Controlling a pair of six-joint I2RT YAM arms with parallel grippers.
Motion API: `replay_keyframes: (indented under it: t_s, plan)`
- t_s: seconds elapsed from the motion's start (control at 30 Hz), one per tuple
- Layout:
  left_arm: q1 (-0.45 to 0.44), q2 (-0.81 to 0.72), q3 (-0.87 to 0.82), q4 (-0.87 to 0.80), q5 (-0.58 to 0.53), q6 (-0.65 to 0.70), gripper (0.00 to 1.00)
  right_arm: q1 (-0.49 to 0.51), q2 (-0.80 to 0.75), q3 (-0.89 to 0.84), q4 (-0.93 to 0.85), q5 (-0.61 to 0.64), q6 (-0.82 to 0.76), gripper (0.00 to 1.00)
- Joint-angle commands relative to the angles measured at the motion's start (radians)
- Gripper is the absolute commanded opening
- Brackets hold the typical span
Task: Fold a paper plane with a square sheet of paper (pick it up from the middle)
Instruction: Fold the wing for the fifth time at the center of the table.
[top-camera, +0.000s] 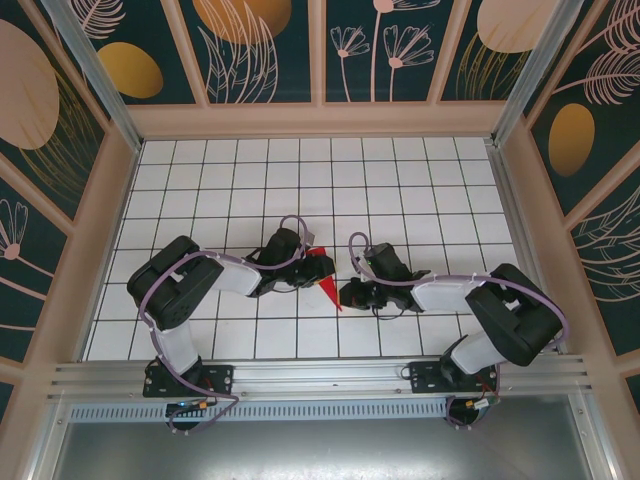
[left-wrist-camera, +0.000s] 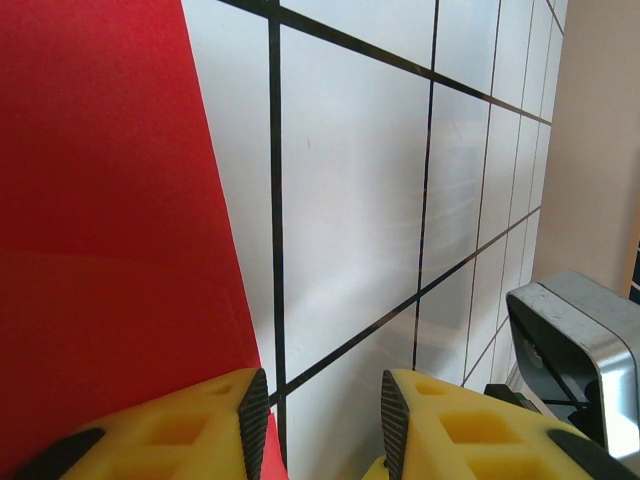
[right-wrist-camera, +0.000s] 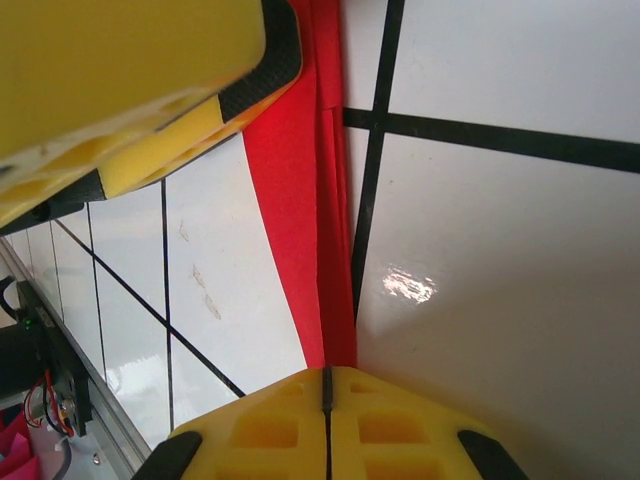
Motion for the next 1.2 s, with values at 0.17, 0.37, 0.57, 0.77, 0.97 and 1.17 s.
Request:
replay_keyframes:
  t_s: [0.17, 0.37, 0.57, 0.77, 0.97, 1.17]
  plan:
    - [-0.003, 0.057, -0.002, -0.13, -0.077, 0.012, 0.39, 0.038, 0.059, 0.02, -0.115, 0.008, -0.05, 0.07]
    - [-0.003, 0.059, 0.0, -0.142, -0.084, 0.009, 0.39, 0.085, 0.092, 0.078, -0.233, 0.104, -0.087, 0.07]
    - [-0.004, 0.057, 0.004, -0.154, -0.089, 0.009, 0.39, 0.114, 0.115, 0.111, -0.299, 0.16, -0.087, 0.07]
    - [-0.004, 0.053, 0.005, -0.162, -0.096, 0.014, 0.39, 0.104, -0.036, 0.084, -0.227, 0.158, -0.043, 0.09]
    - [-0.004, 0.057, 0.004, -0.161, -0.091, 0.015, 0.38, 0.039, -0.183, 0.021, -0.061, 0.13, 0.078, 0.11]
    - [-0.004, 0.056, 0.006, -0.161, -0.089, 0.016, 0.38, 0.009, -0.123, -0.023, 0.175, 0.007, 0.188, 0.09]
